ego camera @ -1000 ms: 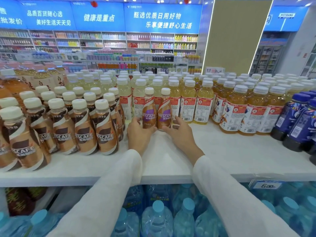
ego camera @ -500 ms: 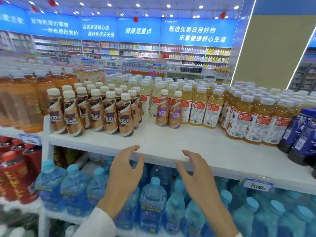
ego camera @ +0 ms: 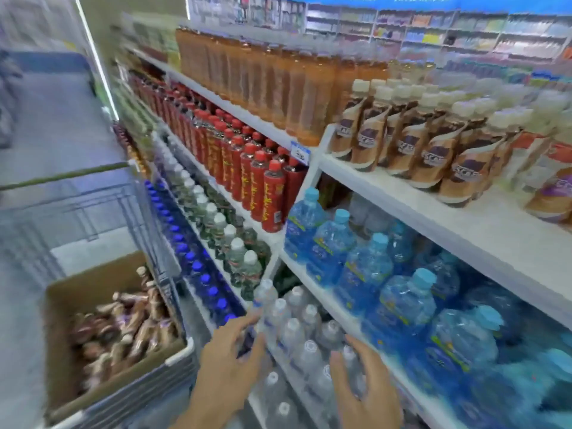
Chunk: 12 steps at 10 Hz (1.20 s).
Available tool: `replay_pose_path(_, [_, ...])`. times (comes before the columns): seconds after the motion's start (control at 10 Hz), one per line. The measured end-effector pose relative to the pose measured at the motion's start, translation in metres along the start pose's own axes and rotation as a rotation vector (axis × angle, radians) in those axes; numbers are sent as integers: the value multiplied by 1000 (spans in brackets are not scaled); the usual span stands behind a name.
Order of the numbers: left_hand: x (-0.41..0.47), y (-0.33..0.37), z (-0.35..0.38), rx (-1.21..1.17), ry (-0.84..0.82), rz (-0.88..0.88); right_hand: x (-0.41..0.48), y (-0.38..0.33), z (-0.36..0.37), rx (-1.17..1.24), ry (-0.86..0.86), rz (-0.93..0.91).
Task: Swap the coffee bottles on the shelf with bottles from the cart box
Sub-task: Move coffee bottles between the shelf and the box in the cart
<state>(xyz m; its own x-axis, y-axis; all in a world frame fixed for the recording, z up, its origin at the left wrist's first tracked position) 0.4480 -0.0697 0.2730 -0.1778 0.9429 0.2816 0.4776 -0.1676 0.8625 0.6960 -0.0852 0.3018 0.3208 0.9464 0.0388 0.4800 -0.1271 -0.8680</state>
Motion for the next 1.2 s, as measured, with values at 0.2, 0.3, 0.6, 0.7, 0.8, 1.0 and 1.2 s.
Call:
replay_pose_path(0.2, [-38, -113, -93, 57, 167, -227, -1, 11, 155, -126, -440, 108])
replay_pose_path(0.3, [-44, -156, -129, 84, 225, -294, -16, -5, 219, -217, -584, 84])
replay_pose_path(0.6, [-23, -318, -208, 98, 207, -577, -26, -28, 386, -376, -742, 181])
replay_pose_path(0.7, [-8, -352, -212, 33, 211, -624, -20, -34, 412, -387, -683, 200])
replay_pose_path(0.8, [20, -396, -199, -123, 228, -771, -18, -34, 448, -362, -753, 259])
replay_pose_path(1.0, [80, -496, -142, -145, 88, -972, 8, -21, 495, -362, -807, 322])
replay_pose_path(1.2, [101, -576, -98, 281, -449, -492, 27, 16, 517, -421, -852, 403])
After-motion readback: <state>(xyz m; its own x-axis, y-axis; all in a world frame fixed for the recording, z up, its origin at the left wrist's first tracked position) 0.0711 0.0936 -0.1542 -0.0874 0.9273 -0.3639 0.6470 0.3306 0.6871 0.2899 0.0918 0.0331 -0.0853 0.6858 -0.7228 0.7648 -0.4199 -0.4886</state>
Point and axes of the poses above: each hand's wrist, its own x-axis towards the middle knuckle, its own z-axis out of the palm, y = z × x, the point moved 9 cm from there along x, towards the middle knuckle, and after that the axes turned 12 degrees about z, right-handed, at the moved point
